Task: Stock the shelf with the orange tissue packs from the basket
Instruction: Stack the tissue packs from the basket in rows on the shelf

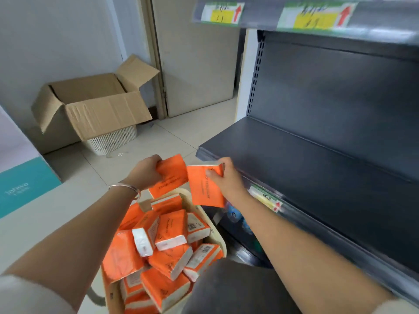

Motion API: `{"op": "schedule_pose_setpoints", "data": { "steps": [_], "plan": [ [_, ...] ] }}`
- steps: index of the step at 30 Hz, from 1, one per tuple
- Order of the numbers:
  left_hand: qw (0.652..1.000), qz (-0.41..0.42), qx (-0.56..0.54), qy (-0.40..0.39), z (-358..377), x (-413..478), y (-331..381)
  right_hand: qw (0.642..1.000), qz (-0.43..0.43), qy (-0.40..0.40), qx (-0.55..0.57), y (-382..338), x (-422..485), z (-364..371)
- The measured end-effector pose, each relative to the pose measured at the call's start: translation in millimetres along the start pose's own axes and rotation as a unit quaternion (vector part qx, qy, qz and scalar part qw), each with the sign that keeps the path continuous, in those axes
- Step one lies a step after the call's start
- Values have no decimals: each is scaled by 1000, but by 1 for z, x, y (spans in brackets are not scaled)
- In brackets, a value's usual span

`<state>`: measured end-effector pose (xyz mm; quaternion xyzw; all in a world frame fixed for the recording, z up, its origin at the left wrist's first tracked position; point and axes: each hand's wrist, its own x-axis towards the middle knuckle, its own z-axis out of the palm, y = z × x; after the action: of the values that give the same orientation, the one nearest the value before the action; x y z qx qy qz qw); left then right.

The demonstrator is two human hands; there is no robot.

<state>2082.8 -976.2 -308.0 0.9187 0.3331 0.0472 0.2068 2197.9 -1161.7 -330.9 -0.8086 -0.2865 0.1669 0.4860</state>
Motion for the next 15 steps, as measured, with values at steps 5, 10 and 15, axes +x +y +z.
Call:
{"op": "schedule_pose_setpoints", "data": {
  "steps": [5, 10, 15],
  "plan": [
    [991, 46, -128, 12, -14, -27, 22, 994, -7, 107, -32, -25, -24, -49],
    [974, 109, -199, -6, -9, -42, 58, 984, -27, 160, -67, -25, -46, -95],
    [969, 170, -181, 15, 4, -32, 101, 975, -31, 198, -96, -4, -46, -133]
  ]
}}
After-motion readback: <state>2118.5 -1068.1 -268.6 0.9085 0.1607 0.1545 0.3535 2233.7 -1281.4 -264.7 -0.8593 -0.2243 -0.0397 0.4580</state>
